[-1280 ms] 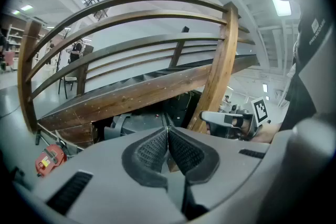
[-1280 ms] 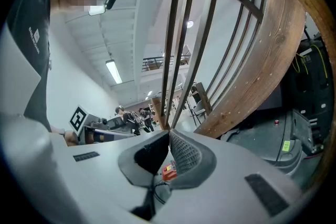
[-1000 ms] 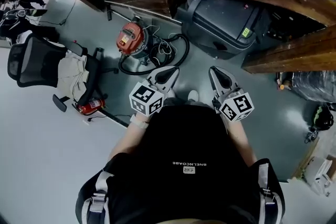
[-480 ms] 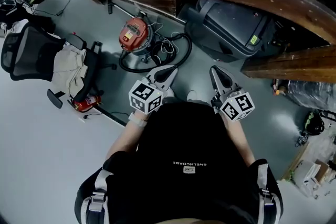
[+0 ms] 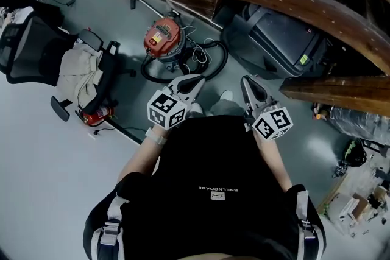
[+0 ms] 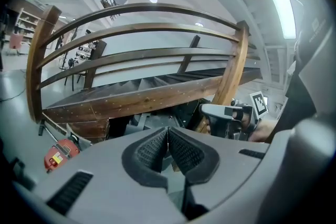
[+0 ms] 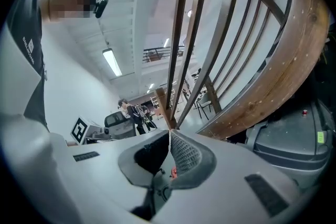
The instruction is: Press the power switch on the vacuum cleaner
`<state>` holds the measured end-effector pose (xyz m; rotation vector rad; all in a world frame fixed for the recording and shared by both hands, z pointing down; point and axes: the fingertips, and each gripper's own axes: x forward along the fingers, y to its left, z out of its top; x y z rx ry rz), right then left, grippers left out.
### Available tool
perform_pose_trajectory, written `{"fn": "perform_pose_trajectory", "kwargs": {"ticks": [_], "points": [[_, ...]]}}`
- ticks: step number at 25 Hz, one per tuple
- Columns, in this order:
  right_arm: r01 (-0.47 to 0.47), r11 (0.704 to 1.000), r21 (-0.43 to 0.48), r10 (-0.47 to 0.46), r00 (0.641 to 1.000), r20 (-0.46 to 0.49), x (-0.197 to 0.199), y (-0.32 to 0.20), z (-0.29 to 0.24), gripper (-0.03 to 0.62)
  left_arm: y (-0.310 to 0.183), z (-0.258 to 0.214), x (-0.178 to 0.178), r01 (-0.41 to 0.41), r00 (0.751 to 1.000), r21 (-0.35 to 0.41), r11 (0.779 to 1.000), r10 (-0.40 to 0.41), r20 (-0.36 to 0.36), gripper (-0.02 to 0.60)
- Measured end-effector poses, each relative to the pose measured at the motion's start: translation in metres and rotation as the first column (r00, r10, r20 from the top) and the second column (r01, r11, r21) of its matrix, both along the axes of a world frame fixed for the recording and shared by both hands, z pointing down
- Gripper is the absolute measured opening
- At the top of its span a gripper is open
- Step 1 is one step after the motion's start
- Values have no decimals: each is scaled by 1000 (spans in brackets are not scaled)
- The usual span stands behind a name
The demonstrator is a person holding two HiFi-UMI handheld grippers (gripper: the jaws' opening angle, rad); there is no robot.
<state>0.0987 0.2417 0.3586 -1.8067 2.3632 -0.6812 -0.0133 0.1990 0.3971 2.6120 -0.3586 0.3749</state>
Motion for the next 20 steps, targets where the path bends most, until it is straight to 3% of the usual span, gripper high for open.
{"fn": "perform_pose_trajectory", "kwargs": {"ticks": [8,20], "points": [[57,998,-23,-57,998,6,10,-52,8,31,-42,10,9,52,999,-22,998,-51,12,17],[241,970,-26,-241,970,27,77,-146,14,31,-112,12,77,211,976,-23,977,-210,53,17]]}}
